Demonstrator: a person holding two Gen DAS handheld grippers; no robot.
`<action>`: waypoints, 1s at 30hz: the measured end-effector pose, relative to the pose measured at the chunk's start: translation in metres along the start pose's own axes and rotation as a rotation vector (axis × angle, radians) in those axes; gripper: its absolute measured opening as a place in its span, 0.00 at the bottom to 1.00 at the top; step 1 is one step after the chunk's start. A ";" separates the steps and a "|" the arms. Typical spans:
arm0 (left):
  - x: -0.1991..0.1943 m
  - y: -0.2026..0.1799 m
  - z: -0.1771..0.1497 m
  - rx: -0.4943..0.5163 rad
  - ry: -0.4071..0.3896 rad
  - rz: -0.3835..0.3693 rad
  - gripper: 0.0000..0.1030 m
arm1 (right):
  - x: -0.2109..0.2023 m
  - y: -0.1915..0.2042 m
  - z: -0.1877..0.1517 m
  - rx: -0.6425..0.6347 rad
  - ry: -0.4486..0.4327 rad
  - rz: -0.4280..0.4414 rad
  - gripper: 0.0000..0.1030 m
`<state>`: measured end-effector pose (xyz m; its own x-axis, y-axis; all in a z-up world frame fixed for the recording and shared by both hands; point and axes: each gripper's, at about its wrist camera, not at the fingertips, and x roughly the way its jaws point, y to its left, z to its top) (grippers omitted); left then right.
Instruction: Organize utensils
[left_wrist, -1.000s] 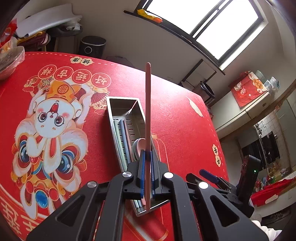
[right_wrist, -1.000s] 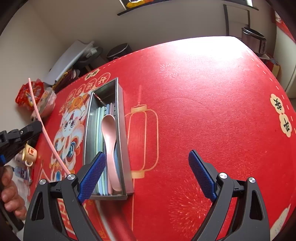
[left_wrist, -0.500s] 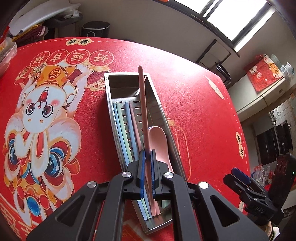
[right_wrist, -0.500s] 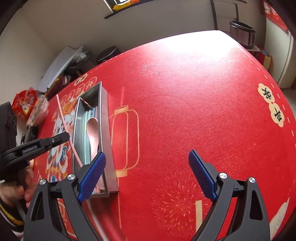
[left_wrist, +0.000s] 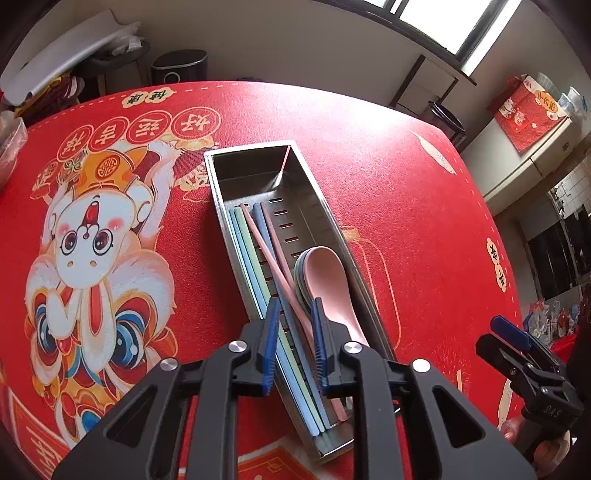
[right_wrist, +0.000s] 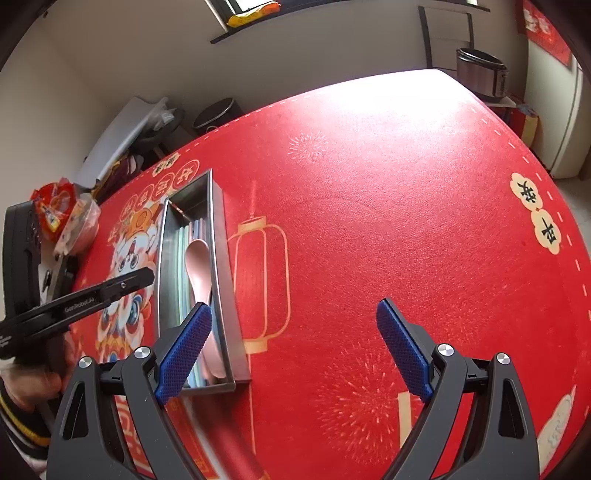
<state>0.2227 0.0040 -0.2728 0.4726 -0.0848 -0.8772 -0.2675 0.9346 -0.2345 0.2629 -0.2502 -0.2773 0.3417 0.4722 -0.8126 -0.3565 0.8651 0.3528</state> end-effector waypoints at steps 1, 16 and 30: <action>-0.006 0.000 0.000 0.011 -0.009 0.004 0.26 | -0.004 0.003 0.001 -0.001 -0.008 0.001 0.85; -0.183 0.019 -0.005 0.140 -0.346 0.069 0.90 | -0.103 0.108 0.024 -0.131 -0.223 -0.019 0.85; -0.297 0.053 -0.057 0.207 -0.571 0.043 0.94 | -0.199 0.182 -0.013 -0.159 -0.447 -0.217 0.85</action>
<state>0.0202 0.0592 -0.0485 0.8558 0.0998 -0.5076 -0.1547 0.9857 -0.0671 0.1190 -0.1891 -0.0569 0.7478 0.3413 -0.5695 -0.3524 0.9310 0.0951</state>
